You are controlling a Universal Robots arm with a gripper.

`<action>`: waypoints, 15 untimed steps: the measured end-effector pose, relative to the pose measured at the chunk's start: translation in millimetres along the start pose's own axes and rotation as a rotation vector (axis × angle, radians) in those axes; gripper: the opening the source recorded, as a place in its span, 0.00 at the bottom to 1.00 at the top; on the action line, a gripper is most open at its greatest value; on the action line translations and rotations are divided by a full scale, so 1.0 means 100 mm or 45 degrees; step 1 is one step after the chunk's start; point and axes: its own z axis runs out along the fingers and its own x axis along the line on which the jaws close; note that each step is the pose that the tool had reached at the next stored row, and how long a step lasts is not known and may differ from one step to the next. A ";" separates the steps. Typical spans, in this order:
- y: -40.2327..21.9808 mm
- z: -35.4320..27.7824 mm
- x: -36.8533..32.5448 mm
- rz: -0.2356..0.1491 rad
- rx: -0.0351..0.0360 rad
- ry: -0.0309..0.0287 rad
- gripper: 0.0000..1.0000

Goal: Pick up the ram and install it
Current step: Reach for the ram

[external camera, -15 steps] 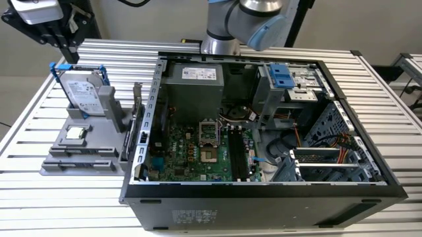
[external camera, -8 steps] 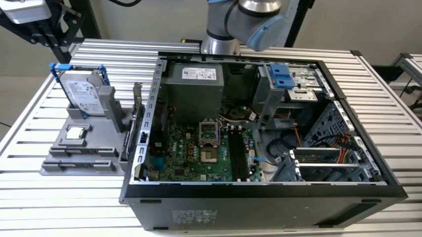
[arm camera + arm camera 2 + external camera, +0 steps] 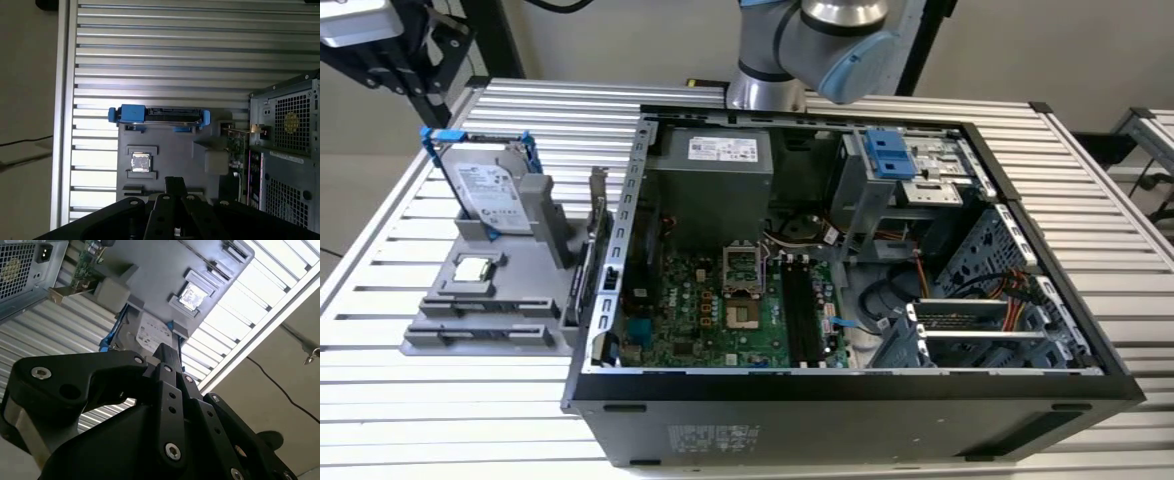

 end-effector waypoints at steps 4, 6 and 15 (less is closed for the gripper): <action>0.000 -0.001 0.004 0.000 0.0001 0.0001 0.00; -0.001 0.000 0.006 0.000 0.0000 0.0001 0.00; -0.143 -0.013 0.007 0.000 0.0000 0.0001 0.00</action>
